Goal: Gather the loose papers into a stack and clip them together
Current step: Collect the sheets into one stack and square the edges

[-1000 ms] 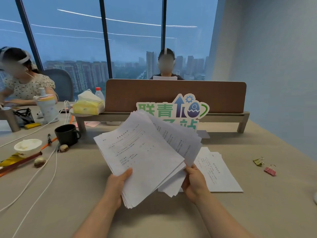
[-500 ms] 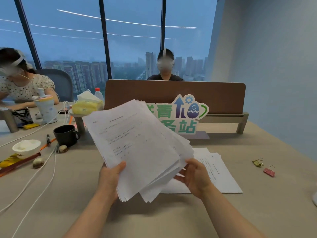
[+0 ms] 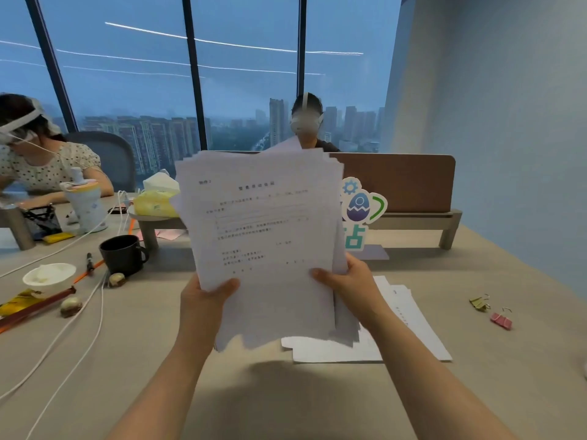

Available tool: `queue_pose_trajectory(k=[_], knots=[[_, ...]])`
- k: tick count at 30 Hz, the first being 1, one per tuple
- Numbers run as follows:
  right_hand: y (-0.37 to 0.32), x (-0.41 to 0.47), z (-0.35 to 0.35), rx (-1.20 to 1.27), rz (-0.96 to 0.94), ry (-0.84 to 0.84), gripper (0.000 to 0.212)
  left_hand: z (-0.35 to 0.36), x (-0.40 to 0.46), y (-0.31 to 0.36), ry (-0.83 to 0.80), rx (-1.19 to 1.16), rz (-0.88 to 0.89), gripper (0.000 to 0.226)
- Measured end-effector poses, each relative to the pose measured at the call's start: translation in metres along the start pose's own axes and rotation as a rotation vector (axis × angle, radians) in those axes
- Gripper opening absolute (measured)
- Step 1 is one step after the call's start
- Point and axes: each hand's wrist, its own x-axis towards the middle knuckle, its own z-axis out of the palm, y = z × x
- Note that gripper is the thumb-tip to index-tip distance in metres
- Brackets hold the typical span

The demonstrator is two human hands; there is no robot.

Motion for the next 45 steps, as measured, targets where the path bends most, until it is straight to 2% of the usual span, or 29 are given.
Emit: queue_pose_trajectory(k=[3,5,9,13,16,19,21,24,26,28,32,34,38,41,43,45], knots=[[0.021,-0.015,0.011,-0.004,0.047,-0.006,0.028,0.000,-0.009,-0.015,-0.071,-0.011,-0.101,0.017],[0.037,-0.025,0.015,-0.073,0.102,-0.063,0.037,-0.001,-0.013,-0.023,-0.124,0.005,-0.159,0.017],[0.051,-0.028,0.016,-0.116,0.143,-0.051,0.043,-0.002,-0.014,-0.027,-0.164,0.062,-0.174,0.016],[0.047,-0.025,0.021,-0.160,0.076,-0.070,0.030,0.003,-0.011,-0.024,-0.121,0.131,-0.131,0.003],[0.042,-0.023,0.022,-0.177,0.074,-0.064,0.020,0.003,-0.007,-0.020,-0.074,0.130,-0.092,0.009],[0.041,-0.019,0.015,-0.141,0.099,-0.007,0.039,-0.004,0.001,-0.022,-0.044,0.087,-0.136,0.005],[0.040,-0.015,0.005,-0.225,0.116,0.066,0.046,-0.011,0.005,-0.025,-0.028,0.040,-0.174,0.008],[0.052,-0.007,-0.020,-0.542,0.223,0.175,0.052,-0.022,0.006,-0.029,-0.034,-0.065,-0.270,0.013],[0.063,-0.004,-0.039,-0.858,0.366,0.166,0.056,-0.028,0.005,-0.034,-0.053,-0.094,-0.333,0.021],[0.070,-0.003,-0.057,-1.010,0.542,0.159,0.069,-0.032,0.006,-0.042,-0.061,-0.086,-0.378,0.025],[0.080,0.001,-0.090,-1.056,0.757,0.227,0.100,-0.039,0.007,-0.059,-0.047,-0.073,-0.444,0.022],[0.084,0.002,-0.099,-1.069,0.803,0.240,0.106,-0.042,0.007,-0.066,-0.051,-0.050,-0.465,0.025],[0.083,0.011,-0.104,-1.112,0.860,0.267,0.103,-0.047,0.008,-0.075,-0.062,-0.030,-0.500,0.028],[0.086,0.018,-0.108,-1.012,0.877,0.297,0.097,-0.048,0.006,-0.079,-0.073,-0.029,-0.512,0.027],[0.093,0.022,-0.112,-0.907,0.845,0.335,0.083,-0.049,0.005,-0.079,-0.079,-0.035,-0.508,0.026],[0.095,0.025,-0.116,-0.844,0.776,0.364,0.056,-0.049,0.005,-0.080,-0.085,-0.031,-0.506,0.025]])
